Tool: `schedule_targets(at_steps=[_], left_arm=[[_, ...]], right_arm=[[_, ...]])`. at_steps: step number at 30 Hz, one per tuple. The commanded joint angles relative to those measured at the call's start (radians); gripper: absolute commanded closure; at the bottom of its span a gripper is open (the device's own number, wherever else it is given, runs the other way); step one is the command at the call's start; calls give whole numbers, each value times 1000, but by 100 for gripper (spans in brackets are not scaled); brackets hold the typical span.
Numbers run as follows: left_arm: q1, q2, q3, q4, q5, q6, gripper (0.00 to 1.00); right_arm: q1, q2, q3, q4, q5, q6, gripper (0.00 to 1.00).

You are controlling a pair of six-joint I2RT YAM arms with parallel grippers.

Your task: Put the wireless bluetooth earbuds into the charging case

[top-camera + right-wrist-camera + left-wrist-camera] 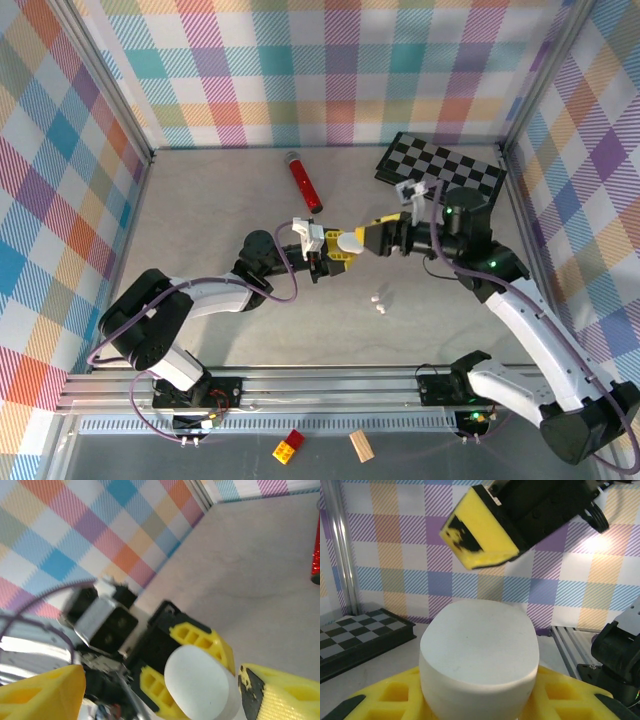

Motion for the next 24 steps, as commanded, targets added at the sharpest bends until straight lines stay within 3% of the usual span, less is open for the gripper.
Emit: schedule_targets(at_steps=[1,7,24], left_arm=[[6,-18,-13,30,32,-27,64],[6,-18,-6,18,36,-30,64],[6,-53,-14,-39,56,-17,64]], right_arm=[[71,19,27,-185,168,-312,20],[134,68,48,-213,263,-413,19],[138,35,22,-93,462,-350,20]])
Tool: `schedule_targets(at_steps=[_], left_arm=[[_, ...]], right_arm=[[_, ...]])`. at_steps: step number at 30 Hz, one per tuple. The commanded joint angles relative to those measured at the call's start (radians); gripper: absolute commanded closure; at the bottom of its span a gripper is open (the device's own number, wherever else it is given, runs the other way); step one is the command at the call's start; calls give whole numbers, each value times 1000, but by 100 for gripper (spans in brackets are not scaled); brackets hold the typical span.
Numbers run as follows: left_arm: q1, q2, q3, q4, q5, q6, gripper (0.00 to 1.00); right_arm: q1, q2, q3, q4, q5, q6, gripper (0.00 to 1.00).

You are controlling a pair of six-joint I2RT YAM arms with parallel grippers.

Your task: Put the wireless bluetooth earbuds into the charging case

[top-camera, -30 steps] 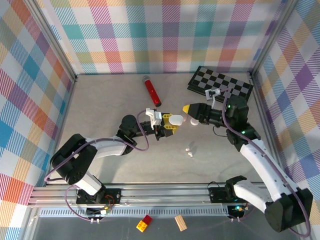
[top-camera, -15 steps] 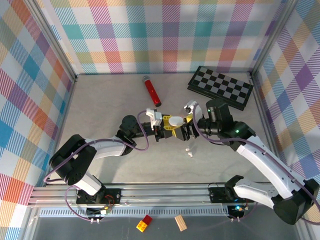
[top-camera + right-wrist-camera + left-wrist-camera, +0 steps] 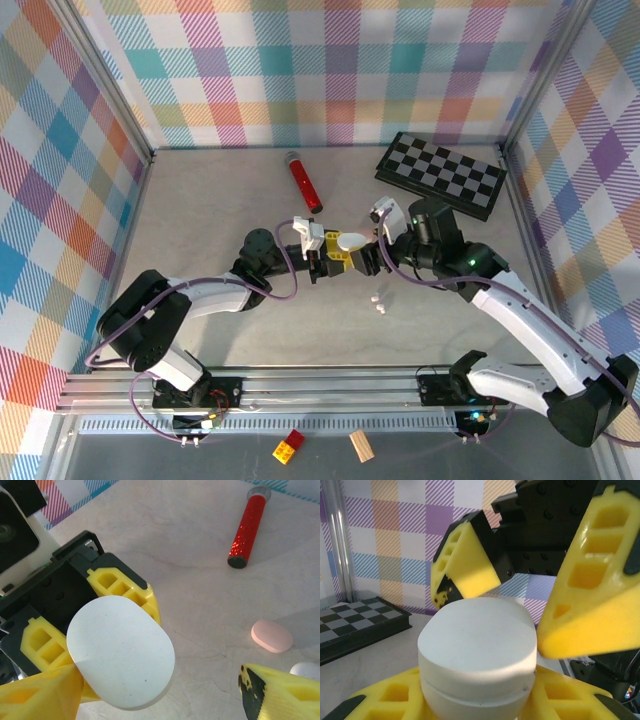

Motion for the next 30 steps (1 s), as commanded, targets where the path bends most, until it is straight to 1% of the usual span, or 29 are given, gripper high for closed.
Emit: schedule_targets(at_steps=[1,11,19,23,26,28,30], left_arm=[[-1,-42,-14,13,48,8,64],[-1,-55,-25,5,49,17,63],[0,-53,-32,10,44,22,63],[4,-48,-41,16,36,30,63],[21,-27,-52,83,30,3,63],[32,-19,-54,107,28,-10,63],[39,-22,-56,102,26,-10,63]], right_arm=[[-5,-30,5,71,71,14,20],[-6,-18,34,84,99,48,20],[-6,-24,45,57,57,55,17],[-8,-79,12,83,-10,58,16],[-20,-138,-19,90,-40,89,15],[-42,-180,-46,98,-56,131,15],[-95,-222,-86,101,-84,210,15]])
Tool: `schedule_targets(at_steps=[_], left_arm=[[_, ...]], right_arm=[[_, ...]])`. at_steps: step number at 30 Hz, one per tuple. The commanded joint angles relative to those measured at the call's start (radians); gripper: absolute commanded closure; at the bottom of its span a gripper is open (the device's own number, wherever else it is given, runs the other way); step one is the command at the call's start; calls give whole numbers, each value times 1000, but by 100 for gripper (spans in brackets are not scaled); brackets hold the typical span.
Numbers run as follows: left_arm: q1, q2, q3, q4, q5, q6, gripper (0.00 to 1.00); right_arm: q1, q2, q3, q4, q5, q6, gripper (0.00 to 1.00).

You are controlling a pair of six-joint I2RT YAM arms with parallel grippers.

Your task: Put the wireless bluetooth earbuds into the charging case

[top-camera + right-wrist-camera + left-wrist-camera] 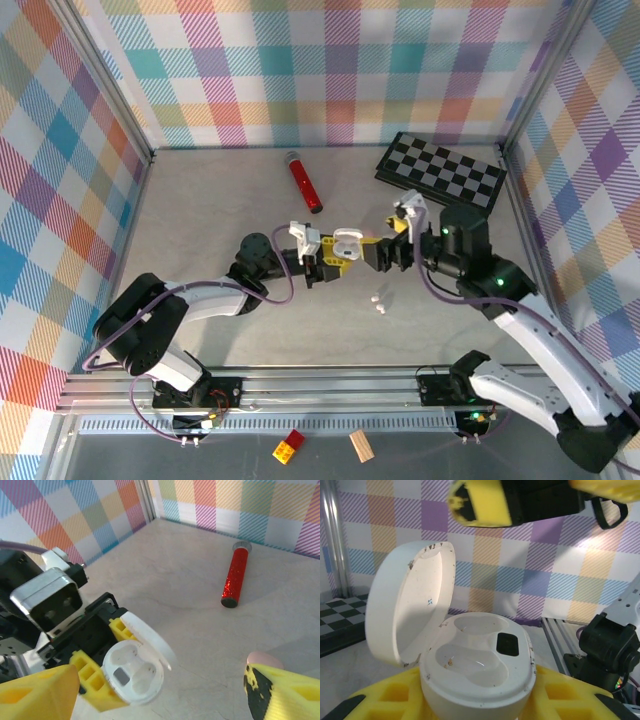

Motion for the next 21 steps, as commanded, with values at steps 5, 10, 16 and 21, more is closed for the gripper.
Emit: schedule_targets(at_steps=[5,10,16,21], left_arm=[[32,-23,-25,63,5,-3,63],[37,-61,-47,26,0,11,63],[37,-87,-62,2,-12,22,63],[37,-80,-58,-1,-8,21,63]], right_arm=[[-255,-107,-193,27,-117,340,16],[-355,-67,-350,27,-146,527,20],[-354,63,-509,173,-268,683,26],[-345,192,-528,207,-347,657,28]])
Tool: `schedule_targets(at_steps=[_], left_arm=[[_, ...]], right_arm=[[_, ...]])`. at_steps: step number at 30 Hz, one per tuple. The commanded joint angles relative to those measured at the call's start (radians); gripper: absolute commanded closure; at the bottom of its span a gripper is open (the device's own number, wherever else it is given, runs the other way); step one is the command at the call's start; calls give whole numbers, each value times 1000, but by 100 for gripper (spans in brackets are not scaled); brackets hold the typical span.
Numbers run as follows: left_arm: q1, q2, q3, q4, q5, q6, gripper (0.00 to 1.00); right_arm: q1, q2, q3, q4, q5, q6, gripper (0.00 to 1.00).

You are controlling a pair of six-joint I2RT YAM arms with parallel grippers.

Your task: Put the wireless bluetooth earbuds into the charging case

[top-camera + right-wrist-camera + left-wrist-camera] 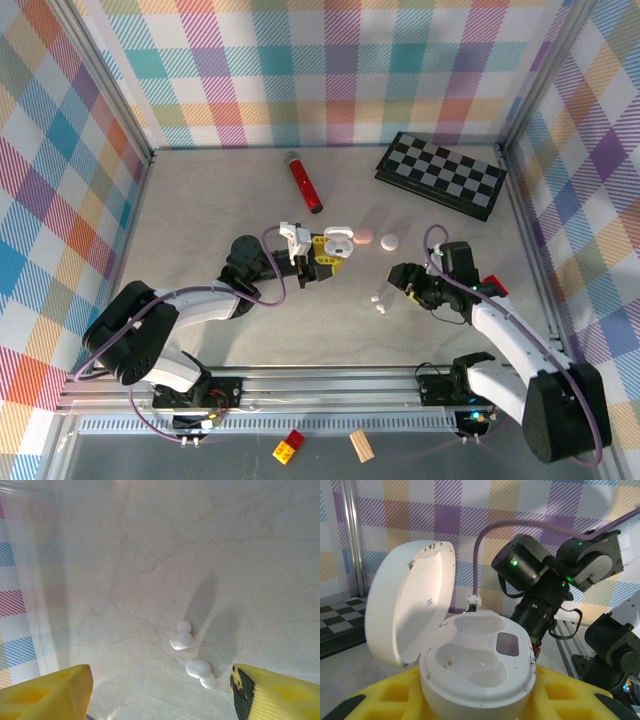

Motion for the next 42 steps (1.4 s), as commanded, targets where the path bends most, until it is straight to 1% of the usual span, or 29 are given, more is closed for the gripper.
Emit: schedule_targets(at_steps=[1,5,12,16,20,25,34,38,42], left_arm=[[6,-13,-7,16,10,16,63],[6,-1,2,25,14,12,63],[6,-12,-4,15,7,11,63],[6,-21,-6,1,6,16,63],[6,-22,-6,2,7,21,63],[6,-24,-7,-4,7,22,63],[6,-50,-12,-37,5,42,63],[6,-43,-10,-33,10,41,63],[6,-36,-9,-17,10,29,63]], right_arm=[[9,62,5,86,-103,17,28],[23,154,28,112,-139,-40,29],[27,307,120,66,-195,-172,31],[35,375,129,69,-208,-194,30],[65,435,126,79,-216,-193,30],[91,432,108,72,-184,-187,30],[102,347,49,13,-172,-190,30],[117,346,33,27,-189,-178,31],[149,344,27,37,-187,-162,35]])
